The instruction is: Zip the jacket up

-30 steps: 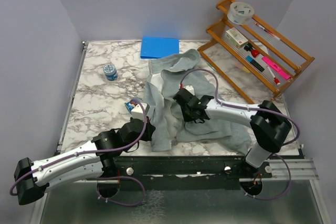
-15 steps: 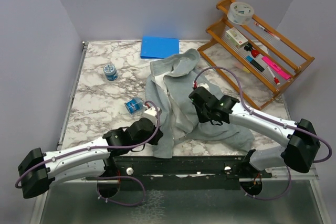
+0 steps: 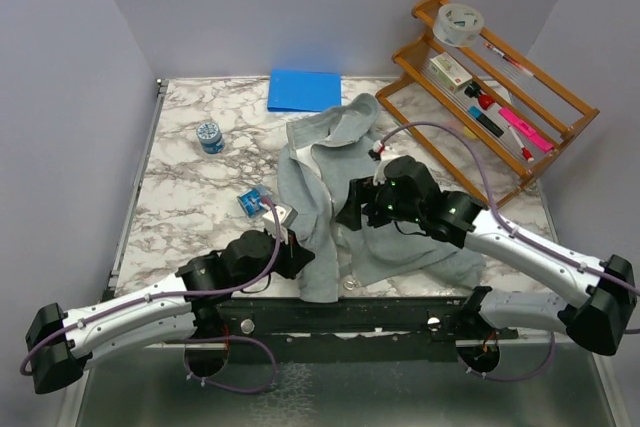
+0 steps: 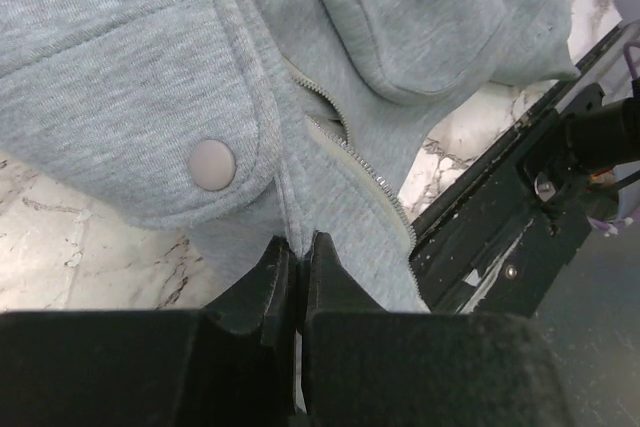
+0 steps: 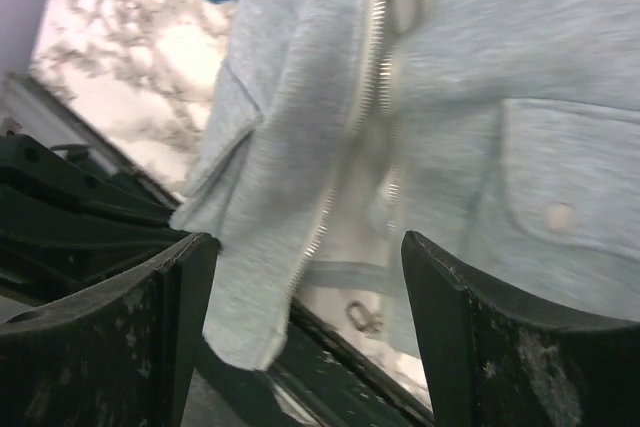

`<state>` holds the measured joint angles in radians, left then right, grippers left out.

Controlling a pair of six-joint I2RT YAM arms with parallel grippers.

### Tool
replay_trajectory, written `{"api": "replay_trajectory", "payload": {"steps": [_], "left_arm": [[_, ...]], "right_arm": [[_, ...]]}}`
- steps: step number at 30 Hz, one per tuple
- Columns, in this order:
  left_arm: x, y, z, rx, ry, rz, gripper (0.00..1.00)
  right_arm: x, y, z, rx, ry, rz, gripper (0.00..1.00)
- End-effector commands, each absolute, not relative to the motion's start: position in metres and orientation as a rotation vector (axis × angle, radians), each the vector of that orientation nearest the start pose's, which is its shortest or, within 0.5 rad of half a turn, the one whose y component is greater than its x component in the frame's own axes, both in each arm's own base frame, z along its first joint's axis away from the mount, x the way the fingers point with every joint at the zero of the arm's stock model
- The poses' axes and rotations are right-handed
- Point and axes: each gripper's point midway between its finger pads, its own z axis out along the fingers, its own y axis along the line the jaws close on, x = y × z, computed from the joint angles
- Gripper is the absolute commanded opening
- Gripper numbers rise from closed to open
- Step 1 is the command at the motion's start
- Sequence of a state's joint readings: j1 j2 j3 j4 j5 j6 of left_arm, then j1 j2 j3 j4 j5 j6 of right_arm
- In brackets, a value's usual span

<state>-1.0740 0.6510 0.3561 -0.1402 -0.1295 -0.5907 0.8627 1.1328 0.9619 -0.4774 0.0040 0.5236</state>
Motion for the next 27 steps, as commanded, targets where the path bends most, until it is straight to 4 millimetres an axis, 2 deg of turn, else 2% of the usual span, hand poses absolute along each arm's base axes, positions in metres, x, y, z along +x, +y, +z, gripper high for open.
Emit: {"api": "replay_trajectory", "payload": {"steps": [1,8,13,16,20,23,24,25,27], "left_arm": [[0.125,-0.249,0.138,0.422,2.035,-1.008,0.00],[0.124,-0.249,0.136,0.417,2.038,-1.015,0.00],[0.125,-0.247,0.136,0.412,2.042,-1.005,0.00],[0.127,-0.244,0.136,0.389,2.038,-0.989,0.00],[0.134,-0.234,0.133,0.318,2.052,-0.940,0.01],[0.138,-0.228,0.132,0.255,2.062,-0.915,0.21],[0.139,-0.226,0.131,0.235,2.065,-0.913,0.32],[0.140,-0.225,0.130,0.207,2.070,-0.912,0.41],[0.141,-0.224,0.128,0.157,2.082,-0.917,0.57]], "right_arm": [[0.195,0.323,0.187,-0.354,2.278,1.094,0.80],[0.208,0.362,0.165,-0.301,2.331,1.212,0.82],[0.210,0.375,0.144,-0.318,2.397,1.228,0.79],[0.206,0.381,0.135,-0.338,2.433,1.262,0.64],[0.206,0.387,0.137,-0.336,2.419,1.308,0.34],[0.210,0.388,0.144,-0.301,2.397,1.316,0.14],[0.211,0.389,0.147,-0.285,2.389,1.321,0.08],[0.213,0.390,0.149,-0.266,2.384,1.327,0.03],[0.219,0.392,0.154,-0.213,2.370,1.331,0.00]]}}
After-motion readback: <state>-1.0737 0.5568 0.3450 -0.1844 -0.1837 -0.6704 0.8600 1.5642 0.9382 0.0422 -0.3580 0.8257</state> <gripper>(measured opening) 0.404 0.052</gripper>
